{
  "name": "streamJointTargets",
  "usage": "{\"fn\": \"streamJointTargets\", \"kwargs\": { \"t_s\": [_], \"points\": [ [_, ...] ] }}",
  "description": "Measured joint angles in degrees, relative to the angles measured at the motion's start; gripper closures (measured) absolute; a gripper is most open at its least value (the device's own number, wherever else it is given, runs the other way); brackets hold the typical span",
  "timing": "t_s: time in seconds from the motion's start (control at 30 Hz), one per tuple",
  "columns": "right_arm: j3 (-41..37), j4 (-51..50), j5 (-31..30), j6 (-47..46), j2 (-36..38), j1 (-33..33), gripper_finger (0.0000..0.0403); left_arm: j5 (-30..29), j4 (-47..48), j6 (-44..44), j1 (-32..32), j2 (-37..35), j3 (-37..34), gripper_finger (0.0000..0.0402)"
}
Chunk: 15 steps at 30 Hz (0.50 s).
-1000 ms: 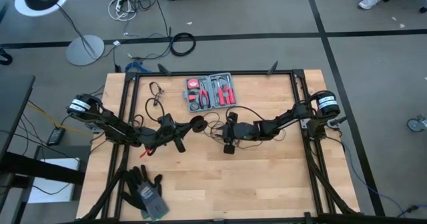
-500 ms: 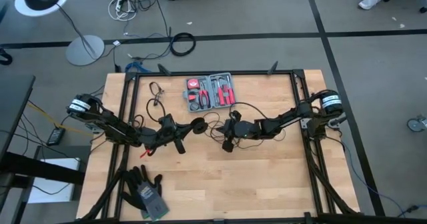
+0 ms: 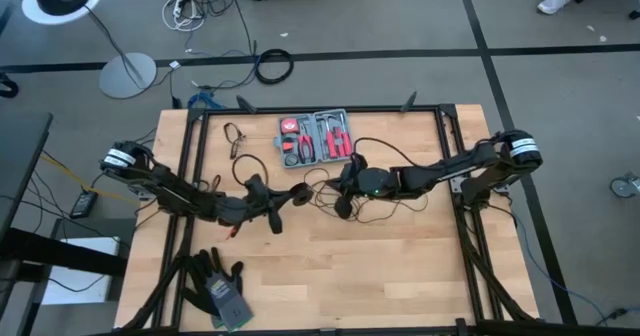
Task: Coil cords
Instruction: Coil the black wire onto the black spool
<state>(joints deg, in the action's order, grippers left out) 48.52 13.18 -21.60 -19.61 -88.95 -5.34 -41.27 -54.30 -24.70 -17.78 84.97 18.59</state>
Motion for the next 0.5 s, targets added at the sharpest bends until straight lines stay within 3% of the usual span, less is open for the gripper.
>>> {"fn": "streamJointTargets", "kwargs": {
  "t_s": [0.2,0.5],
  "points": [
    [5.8,-4.8,0.9,0.4,0.0,-0.3,0.0403,-2.5,12.7,0.0,1.6,0.0,6.6,0.0401],
    [6.8,-3.0,2.4,1.7,0.0,-1.2,0.0403,-2.4,20.1,0.4,5.4,0.0,12.3,0.0401]
  ]
}}
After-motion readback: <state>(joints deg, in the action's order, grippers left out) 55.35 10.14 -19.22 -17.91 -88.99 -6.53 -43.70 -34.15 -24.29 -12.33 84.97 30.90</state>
